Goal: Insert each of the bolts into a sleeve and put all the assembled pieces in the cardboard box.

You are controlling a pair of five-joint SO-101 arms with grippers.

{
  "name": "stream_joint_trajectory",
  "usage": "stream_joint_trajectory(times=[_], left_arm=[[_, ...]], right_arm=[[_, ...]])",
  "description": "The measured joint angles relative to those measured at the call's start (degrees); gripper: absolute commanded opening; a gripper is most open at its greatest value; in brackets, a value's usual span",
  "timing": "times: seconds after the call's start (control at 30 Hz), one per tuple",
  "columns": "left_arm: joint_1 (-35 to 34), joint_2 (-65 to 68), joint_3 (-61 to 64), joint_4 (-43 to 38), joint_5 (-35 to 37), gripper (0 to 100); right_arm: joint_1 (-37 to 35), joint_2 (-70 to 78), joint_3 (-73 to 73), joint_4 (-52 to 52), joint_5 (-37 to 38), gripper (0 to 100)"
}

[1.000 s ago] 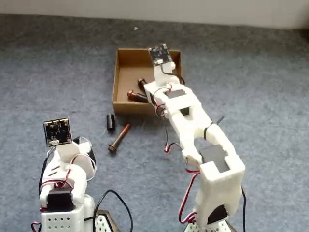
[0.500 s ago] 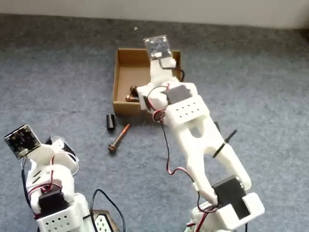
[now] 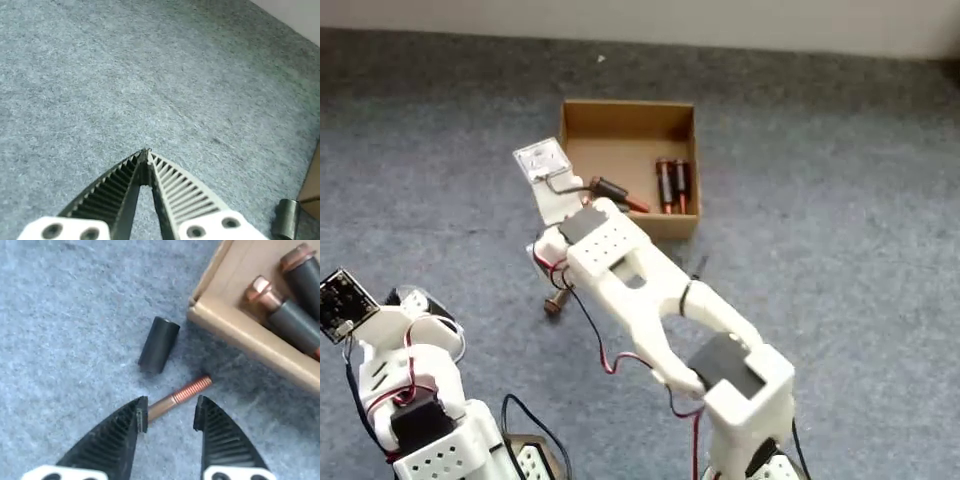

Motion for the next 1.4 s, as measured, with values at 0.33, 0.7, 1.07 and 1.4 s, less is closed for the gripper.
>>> stream_joint_trajectory(times=[0.33, 0.7, 1.07, 1.4], left_arm=[[0.0, 0.0, 0.0, -0.5, 0.0, 1], [0.0, 0.0, 0.0, -0.5, 0.0, 1], [0.0, 0.0, 0.0, -0.5, -2.8, 1], [0.0, 0.0, 0.0, -0.5, -3.3, 1]], right_arm=[[-1.5, 17.8, -22.7, 6.6, -0.2, 14.6], [-0.7, 29.3, -33.6, 8.9, -0.2, 4.3], [-0.2, 34.2, -46.9, 24.3, -0.2, 0.4], [0.2, 34.1, -66.6, 40.6, -0.4, 0.4]])
